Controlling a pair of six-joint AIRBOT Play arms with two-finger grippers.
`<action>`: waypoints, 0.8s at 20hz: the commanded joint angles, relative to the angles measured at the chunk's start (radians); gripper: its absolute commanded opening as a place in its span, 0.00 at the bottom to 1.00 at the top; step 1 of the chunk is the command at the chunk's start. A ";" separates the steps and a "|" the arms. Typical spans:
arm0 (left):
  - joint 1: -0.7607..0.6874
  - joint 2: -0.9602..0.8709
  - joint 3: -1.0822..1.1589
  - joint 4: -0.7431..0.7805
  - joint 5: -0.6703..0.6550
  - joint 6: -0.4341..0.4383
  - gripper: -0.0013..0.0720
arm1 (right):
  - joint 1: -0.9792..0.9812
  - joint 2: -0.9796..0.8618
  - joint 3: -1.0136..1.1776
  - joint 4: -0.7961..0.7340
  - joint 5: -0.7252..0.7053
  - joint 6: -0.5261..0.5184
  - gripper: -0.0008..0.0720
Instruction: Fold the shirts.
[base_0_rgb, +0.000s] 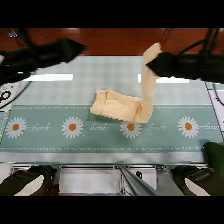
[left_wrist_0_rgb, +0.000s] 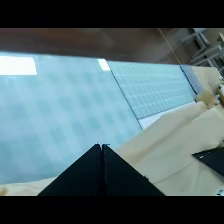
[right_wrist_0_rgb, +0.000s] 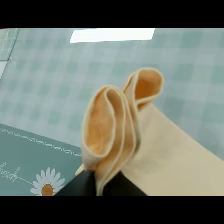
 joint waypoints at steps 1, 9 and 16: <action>0.163 0.163 0.000 0.126 -0.101 -0.065 0.04 | 0.119 -0.156 0.000 -0.002 -0.098 -0.007 0.05; 0.265 0.287 0.000 0.210 -0.306 -0.101 0.04 | 0.317 -0.482 0.000 0.058 -0.254 0.015 0.05; 0.266 0.286 0.000 0.219 -0.320 -0.108 0.04 | 0.345 -0.514 0.001 0.058 -0.356 0.133 0.57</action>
